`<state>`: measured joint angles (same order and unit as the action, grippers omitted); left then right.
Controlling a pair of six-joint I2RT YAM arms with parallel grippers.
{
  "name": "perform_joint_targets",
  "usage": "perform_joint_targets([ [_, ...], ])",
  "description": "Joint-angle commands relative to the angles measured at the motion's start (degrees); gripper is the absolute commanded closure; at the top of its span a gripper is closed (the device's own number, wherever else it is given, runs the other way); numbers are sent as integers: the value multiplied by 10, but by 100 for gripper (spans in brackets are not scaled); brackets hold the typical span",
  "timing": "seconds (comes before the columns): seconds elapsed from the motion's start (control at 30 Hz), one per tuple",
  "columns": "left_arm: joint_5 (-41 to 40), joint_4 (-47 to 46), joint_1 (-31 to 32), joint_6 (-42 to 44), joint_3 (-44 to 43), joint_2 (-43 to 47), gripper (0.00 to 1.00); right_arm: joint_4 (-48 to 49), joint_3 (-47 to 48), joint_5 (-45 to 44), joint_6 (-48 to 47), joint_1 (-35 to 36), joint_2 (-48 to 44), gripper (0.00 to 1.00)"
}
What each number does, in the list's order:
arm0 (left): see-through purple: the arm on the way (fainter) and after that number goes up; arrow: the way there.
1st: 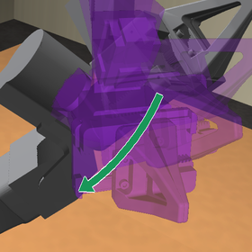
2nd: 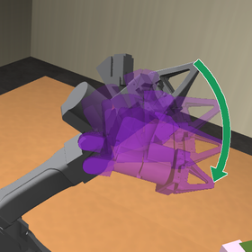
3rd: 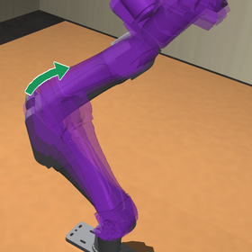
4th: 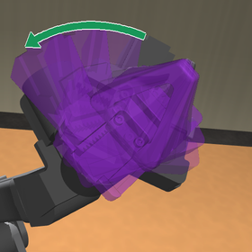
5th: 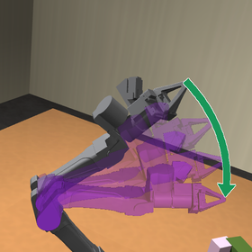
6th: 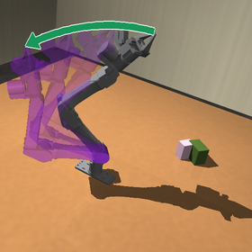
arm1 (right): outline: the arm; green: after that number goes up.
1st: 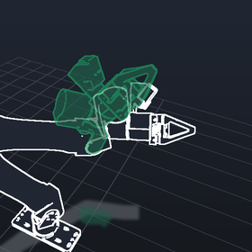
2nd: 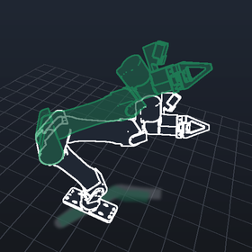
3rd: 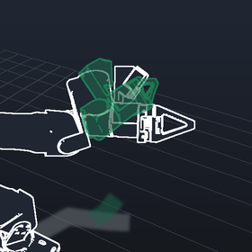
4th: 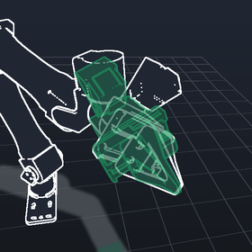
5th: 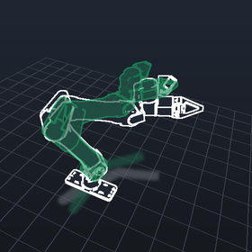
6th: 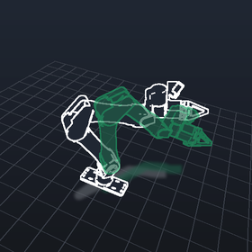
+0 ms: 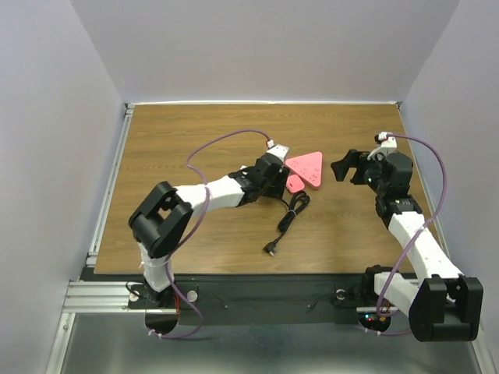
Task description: Insert the plug
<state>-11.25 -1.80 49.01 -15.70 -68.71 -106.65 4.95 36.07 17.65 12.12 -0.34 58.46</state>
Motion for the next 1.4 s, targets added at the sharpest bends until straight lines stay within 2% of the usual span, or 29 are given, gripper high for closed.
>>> perform_joint_targets([
  [0.0,76,-2,-13,14,23,91,72,16,29,70,35,3,5,0],
  [0.13,90,-45,-19,-12,74,138,73,30,23,95,112,30,-6,0],
  [0.23,97,-93,-20,-43,103,177,74,88,0,99,197,62,-15,0],
  [0.33,93,-137,-20,-70,122,206,75,143,-9,79,279,97,-11,1],
  [0.47,74,-180,-20,-79,149,239,77,162,5,2,320,168,29,2],
  [0.57,62,-196,-19,-79,159,262,77,198,7,-18,353,212,88,6],
  [0.8,56,-197,-18,-73,169,280,78,291,0,-27,389,240,138,9],
  [1.1,53,-196,-19,-71,173,288,79,309,6,-48,392,247,138,10],
  [1.37,60,-197,-17,-68,169,287,80,311,41,-29,389,264,197,15],
])
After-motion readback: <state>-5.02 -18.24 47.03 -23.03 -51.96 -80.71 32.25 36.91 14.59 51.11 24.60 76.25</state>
